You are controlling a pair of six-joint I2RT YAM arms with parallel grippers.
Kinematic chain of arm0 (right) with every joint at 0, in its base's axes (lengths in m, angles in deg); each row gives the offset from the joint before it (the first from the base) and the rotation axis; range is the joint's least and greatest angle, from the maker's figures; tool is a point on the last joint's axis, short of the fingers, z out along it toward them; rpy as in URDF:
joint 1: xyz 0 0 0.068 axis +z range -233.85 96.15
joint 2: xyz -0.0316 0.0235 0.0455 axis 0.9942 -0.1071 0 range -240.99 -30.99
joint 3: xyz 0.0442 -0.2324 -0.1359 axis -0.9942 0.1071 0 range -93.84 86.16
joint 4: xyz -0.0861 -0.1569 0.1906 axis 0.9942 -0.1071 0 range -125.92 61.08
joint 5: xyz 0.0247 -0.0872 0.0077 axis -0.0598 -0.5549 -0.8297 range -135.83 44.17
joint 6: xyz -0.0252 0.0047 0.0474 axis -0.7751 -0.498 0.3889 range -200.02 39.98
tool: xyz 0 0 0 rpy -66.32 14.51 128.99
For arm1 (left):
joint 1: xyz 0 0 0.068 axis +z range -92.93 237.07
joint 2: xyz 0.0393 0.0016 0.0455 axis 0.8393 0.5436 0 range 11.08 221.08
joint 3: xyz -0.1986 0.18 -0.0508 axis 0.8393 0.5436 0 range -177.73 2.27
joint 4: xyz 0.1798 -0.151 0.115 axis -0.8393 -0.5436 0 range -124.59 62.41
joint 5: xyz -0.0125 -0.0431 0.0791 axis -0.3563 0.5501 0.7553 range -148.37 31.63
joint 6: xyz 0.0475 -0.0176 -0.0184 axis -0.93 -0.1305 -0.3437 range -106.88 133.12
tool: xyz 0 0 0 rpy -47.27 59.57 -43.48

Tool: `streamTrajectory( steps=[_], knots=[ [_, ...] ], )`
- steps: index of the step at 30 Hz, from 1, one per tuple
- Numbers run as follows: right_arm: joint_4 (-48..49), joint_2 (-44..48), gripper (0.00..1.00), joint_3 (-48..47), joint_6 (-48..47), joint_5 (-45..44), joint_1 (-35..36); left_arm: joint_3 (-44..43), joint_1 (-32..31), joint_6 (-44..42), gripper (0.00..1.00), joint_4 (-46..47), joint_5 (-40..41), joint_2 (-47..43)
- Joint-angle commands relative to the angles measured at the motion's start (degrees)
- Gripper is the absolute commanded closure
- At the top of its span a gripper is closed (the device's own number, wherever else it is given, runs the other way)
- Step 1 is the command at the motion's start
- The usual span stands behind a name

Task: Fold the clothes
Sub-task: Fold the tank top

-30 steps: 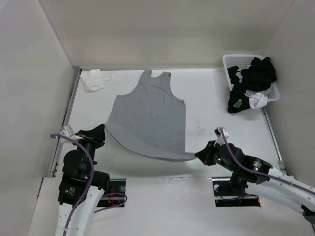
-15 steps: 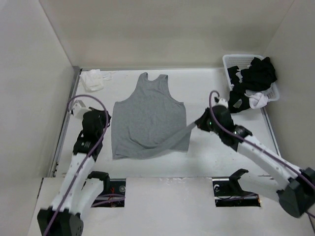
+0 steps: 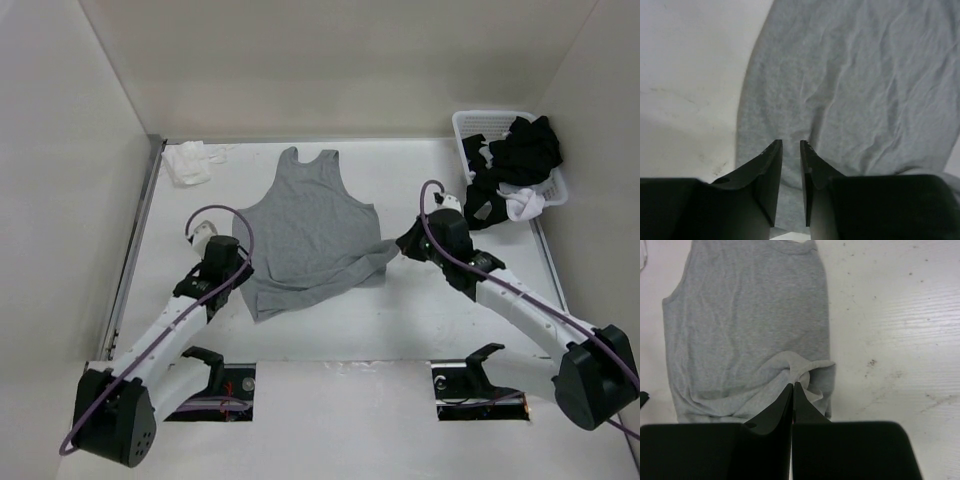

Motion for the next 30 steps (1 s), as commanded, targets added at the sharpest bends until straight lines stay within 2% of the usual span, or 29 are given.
streamTrajectory(
  steps=[1,3,5,11,13,16,17,20,22,26,30],
  knots=[
    [5.7,3.5,1.00,1.6,0.8,0.7,-0.9,2.6,-1.9,0.9,0.74,-1.0,0.0,5.1],
    [6.1,5.0,1.00,2.6,0.8,1.3,-1.2,4.4,-1.5,1.5,0.71,3.3,0.1,8.4],
    [6.1,5.5,1.00,3.2,0.7,1.8,-1.6,5.3,-1.1,1.2,0.72,8.5,-0.3,12.0],
    [6.8,7.0,1.00,5.3,1.4,2.2,-1.3,3.9,0.3,0.3,0.92,17.6,2.4,21.0],
    [6.8,7.9,1.00,6.3,1.6,1.9,-1.3,2.8,1.9,-0.1,0.95,22.7,3.3,23.8],
    [5.9,9.5,1.00,8.4,1.9,1.5,-0.7,-2.2,3.5,-0.3,0.95,28.5,2.3,27.8],
    [5.6,10.1,1.00,9.2,2.1,1.4,-0.4,-4.0,3.2,-0.7,0.92,28.7,1.7,28.1],
    [5.1,11.6,1.00,11.5,2.8,0.8,0.4,-4.1,2.2,-2.8,0.73,26.1,1.5,23.6],
    [5.7,11.9,1.00,12.9,3.0,0.8,0.4,-0.3,1.7,-3.0,0.67,23.8,2.0,17.2],
    [6.1,11.9,1.00,13.5,3.0,1.0,0.4,7.7,1.2,-3.3,0.78,19.5,0.8,4.5],
    [6.1,12.5,1.00,13.0,2.9,1.2,0.5,11.7,-0.6,-2.8,0.83,16.0,-3.3,-0.7]
  ],
)
